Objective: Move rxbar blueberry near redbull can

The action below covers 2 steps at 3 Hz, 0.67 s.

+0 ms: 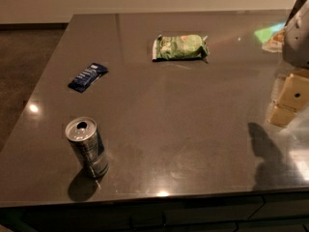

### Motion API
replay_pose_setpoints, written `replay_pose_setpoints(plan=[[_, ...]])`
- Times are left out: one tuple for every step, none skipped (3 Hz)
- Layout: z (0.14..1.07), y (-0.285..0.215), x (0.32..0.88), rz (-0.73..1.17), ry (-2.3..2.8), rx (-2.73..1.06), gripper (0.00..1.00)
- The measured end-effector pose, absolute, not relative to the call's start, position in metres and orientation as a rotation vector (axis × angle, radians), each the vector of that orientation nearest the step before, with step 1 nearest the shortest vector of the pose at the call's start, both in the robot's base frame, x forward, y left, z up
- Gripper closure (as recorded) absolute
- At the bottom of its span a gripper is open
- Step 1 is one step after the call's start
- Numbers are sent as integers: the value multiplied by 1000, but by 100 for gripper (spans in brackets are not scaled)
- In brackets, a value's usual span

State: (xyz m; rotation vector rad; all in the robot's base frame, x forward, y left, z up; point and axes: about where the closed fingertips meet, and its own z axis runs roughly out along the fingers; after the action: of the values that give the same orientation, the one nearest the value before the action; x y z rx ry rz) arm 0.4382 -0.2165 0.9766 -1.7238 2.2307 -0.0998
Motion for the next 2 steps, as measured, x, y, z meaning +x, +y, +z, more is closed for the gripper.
replay_pose_setpoints(plan=[[977, -217, 438, -100, 2231, -1724, 0], [979, -211, 447, -85, 2212, -1727, 0]])
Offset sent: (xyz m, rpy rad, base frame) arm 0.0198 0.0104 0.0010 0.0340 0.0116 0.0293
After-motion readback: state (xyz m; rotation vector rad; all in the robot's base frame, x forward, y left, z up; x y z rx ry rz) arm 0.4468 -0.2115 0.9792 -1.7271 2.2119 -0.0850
